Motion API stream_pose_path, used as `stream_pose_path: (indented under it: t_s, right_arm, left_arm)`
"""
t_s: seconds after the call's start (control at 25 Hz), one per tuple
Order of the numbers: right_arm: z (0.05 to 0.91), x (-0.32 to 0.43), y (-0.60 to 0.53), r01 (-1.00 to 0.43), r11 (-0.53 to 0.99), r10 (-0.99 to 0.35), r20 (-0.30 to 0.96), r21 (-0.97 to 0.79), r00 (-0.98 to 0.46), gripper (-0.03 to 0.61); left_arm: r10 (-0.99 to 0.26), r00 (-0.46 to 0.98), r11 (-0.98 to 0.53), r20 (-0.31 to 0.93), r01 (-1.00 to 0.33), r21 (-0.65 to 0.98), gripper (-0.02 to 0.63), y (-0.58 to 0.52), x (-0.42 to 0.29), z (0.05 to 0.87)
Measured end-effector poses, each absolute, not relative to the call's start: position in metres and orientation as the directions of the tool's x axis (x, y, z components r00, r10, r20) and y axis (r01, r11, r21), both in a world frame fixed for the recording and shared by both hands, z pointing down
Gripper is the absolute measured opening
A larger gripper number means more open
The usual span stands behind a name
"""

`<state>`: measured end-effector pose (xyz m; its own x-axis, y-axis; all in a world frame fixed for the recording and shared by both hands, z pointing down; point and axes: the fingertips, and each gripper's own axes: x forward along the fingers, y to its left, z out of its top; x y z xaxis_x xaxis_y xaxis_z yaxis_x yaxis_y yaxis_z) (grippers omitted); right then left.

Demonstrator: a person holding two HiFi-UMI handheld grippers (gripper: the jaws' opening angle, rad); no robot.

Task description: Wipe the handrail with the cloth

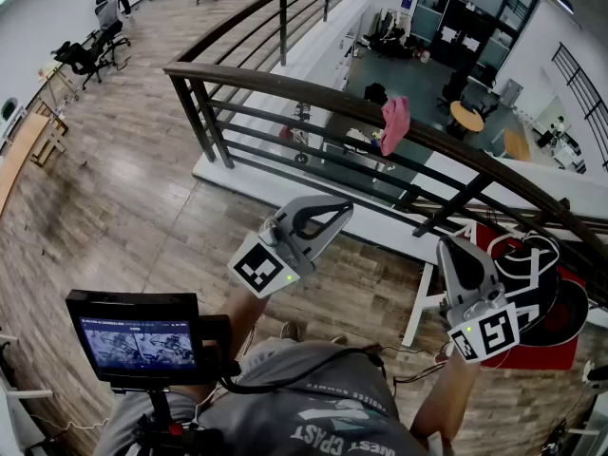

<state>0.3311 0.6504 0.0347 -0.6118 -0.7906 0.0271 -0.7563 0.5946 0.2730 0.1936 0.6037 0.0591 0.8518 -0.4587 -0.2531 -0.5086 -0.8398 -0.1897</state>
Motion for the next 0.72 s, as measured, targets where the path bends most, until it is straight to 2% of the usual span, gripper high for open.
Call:
stream_pose_path:
  t_s: [0.72]
  right_arm:
    - [0.044, 0.307, 0.660, -0.777, 0.579, -0.802, 0.003, 0.245, -0.597, 0.006]
  left_arm:
    - [-0.443, 0.868, -0.854, -0.225, -0.485, -0.191, 0.003, 0.616, 0.167, 0.063]
